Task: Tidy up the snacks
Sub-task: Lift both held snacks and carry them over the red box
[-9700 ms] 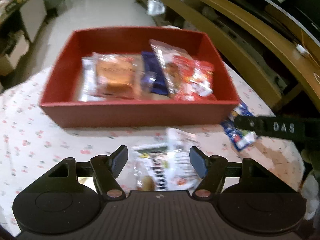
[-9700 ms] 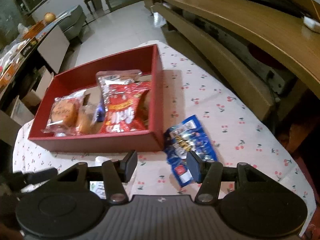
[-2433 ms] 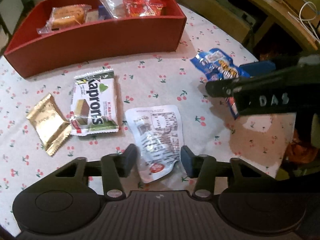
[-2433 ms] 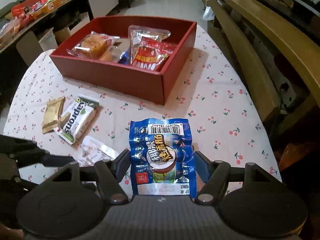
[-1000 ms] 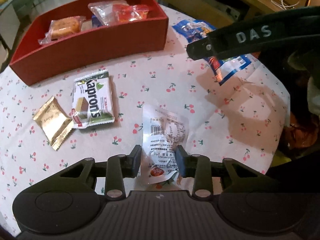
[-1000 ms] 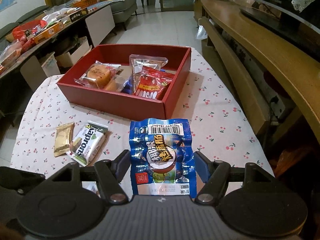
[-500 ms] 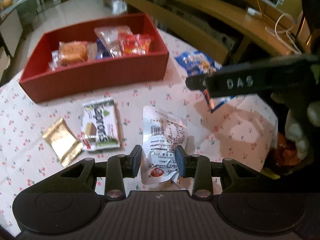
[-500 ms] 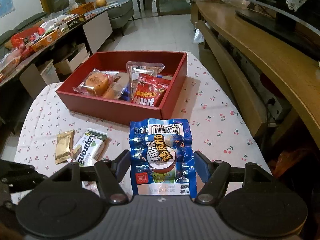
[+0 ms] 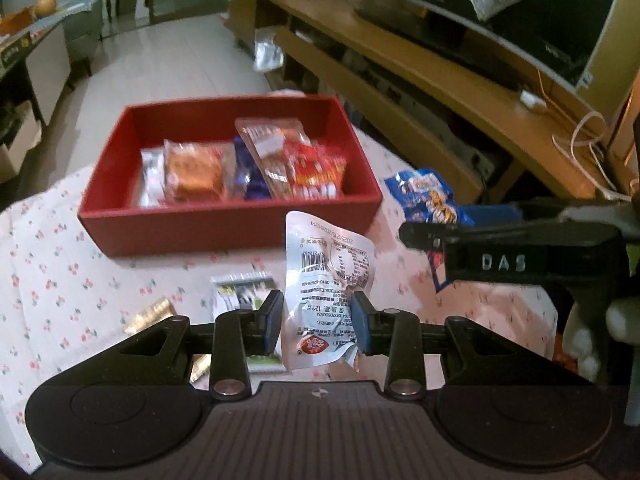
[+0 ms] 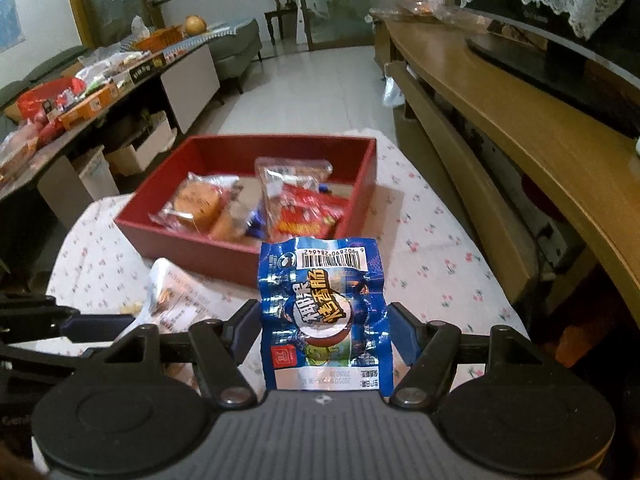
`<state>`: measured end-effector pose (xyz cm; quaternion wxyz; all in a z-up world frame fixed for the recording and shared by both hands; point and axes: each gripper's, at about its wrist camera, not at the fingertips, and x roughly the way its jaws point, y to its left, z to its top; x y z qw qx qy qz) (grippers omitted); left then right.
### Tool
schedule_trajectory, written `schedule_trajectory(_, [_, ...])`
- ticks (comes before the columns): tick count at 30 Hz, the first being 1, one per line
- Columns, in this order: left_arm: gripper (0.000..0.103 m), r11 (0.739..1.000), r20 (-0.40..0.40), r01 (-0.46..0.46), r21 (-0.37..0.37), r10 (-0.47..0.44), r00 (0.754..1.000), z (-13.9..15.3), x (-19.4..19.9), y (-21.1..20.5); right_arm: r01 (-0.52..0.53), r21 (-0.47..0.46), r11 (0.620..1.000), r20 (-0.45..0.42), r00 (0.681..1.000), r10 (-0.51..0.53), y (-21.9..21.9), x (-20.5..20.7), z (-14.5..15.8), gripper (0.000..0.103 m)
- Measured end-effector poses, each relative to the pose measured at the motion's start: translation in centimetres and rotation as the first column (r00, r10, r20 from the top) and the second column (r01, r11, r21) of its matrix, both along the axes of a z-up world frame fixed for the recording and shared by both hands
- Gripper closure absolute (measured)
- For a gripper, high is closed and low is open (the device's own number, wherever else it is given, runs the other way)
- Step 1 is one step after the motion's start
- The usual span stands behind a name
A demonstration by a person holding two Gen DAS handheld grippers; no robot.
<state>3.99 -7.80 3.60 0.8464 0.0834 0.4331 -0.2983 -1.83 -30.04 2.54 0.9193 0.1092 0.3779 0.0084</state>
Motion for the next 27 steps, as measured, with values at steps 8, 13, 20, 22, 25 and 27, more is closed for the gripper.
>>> schedule_trajectory(8, [0.059, 0.999, 0.046, -0.036, -0.029, 0.037, 0.998, 1.5, 2.6, 0.5, -0.007, -0.014, 1.0, 0.023, 1.0, 0.008, 1.6, 2.6, 1.1, 0.022])
schedule_trajectory(13, [0.059, 0.998, 0.057, -0.057, -0.026, 0.058, 0.997, 1.6, 4.6, 0.4, 0.005, -0.008, 1.0, 0.031, 1.0, -0.005, 1.9, 4.3, 1.5, 0.022])
schedule_trajectory(20, [0.059, 0.996, 0.072, -0.083, -0.028, 0.085, 0.994, 1.8, 6.9, 0.2, 0.02, -0.014, 1.0, 0.048, 0.999, -0.019, 2.3, 6.8, 2.2, 0.022])
schedule_trajectory(22, [0.059, 0.996, 0.078, -0.089, -0.025, 0.09, 0.993, 1.8, 7.5, 0.1, 0.029, -0.013, 1.0, 0.05, 0.998, -0.028, 2.2, 7.5, 2.3, 0.022])
schedule_trajectory(25, [0.059, 0.995, 0.084, -0.097, -0.017, 0.098, 0.992, 1.7, 8.3, -0.1, 0.039, -0.008, 0.999, 0.044, 0.998, -0.038, 2.1, 8.5, 2.1, 0.022])
schedule_trajectory(27, [0.059, 0.995, 0.087, -0.102, -0.011, 0.103, 0.991, 1.5, 8.7, -0.3, 0.044, -0.008, 0.999, 0.041, 0.998, -0.044, 2.0, 9.1, 1.9, 0.022])
